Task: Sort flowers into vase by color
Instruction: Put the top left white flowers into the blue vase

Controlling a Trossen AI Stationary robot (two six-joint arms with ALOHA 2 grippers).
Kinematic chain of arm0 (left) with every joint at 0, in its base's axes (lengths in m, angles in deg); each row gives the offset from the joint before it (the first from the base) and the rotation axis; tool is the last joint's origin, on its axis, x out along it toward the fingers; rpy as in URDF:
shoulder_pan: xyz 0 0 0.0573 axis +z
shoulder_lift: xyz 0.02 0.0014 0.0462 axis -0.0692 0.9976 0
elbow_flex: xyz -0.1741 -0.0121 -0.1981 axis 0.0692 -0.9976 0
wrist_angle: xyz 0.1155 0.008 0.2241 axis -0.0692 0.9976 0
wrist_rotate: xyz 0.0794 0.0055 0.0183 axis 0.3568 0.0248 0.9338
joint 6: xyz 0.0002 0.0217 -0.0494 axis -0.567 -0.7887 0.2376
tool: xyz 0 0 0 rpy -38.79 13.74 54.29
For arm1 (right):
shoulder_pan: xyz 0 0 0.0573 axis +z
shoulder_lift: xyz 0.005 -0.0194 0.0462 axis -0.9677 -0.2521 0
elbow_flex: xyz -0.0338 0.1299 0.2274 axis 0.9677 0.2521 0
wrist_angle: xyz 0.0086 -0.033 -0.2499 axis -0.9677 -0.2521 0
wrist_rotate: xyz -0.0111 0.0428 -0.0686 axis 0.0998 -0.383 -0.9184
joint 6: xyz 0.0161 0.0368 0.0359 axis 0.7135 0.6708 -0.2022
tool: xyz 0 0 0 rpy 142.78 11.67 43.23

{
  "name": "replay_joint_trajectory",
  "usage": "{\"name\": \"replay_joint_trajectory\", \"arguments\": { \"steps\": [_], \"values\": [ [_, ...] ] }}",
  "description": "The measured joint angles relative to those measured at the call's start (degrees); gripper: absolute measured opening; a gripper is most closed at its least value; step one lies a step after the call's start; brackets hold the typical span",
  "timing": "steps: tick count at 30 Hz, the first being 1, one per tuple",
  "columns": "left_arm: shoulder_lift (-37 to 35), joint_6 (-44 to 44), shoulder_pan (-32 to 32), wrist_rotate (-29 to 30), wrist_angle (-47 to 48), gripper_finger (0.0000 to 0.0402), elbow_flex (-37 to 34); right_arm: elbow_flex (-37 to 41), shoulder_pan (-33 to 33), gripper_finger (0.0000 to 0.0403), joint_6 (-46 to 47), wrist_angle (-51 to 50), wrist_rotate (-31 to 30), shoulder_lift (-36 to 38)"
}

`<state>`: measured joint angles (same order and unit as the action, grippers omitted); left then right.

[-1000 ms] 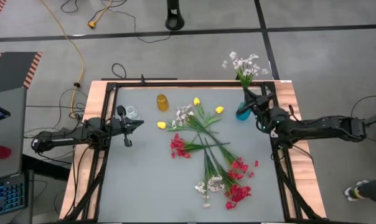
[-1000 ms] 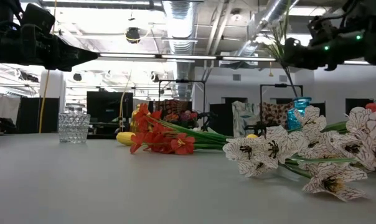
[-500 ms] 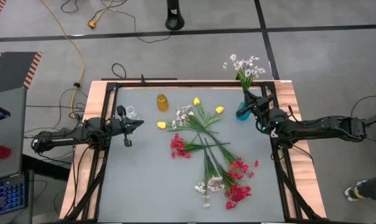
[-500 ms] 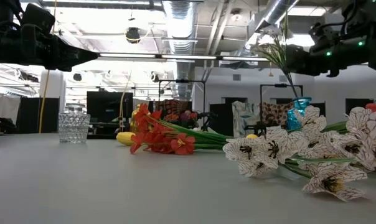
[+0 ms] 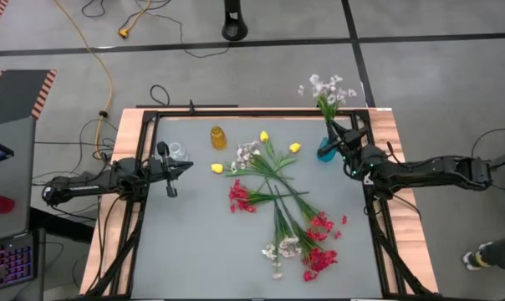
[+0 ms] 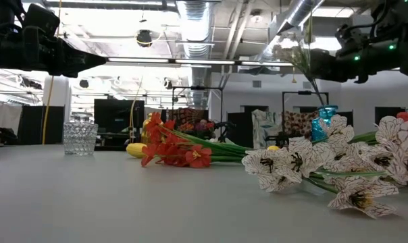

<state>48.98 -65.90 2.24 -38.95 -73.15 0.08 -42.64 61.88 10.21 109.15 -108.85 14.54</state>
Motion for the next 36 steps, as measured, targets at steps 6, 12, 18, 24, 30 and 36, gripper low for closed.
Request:
{"name": "replay_joint_trajectory", "arguments": {
  "steps": [6, 12, 18, 24, 30, 36],
  "values": [
    [0.01, 0.0, 0.01, -0.02, 0.0, 0.0002, 0.0, 0.0, 0.2, 0.0205, 0.2, -0.87, -3.0, 0.01],
    [0.0, 0.0, 0.01, 0.0, -0.01, 0.0002, -0.01, -3.69, 4.58, 0.0254, 0.19, -7.84, -8.8, 0.04],
    [0.0, 0.0, 0.01, -0.02, 0.0, 0.0002, 0.01, -12.14, 10.36, 0.0256, 3.21, -24.2, -16.24, 0.78],
    [0.0, 0.0, -0.01, -0.02, 0.01, 0.0002, 0.01, -20.58, 16.08, 0.0256, 7.15, -40.17, -21.03, 0.82],
    [0.0, 0.0, 0.01, -0.02, -0.01, 0.0002, 0.01, -26.99, 22.59, 0.0255, 7.3, -46.28, -24.33, 0.82],
    [0.0, 0.0, 0.01, -0.02, 0.01, 0.0002, -0.01, -30.5, 30.13, 0.0255, 6.22, -46.9, -27.12, 0.8]
  ]
}}
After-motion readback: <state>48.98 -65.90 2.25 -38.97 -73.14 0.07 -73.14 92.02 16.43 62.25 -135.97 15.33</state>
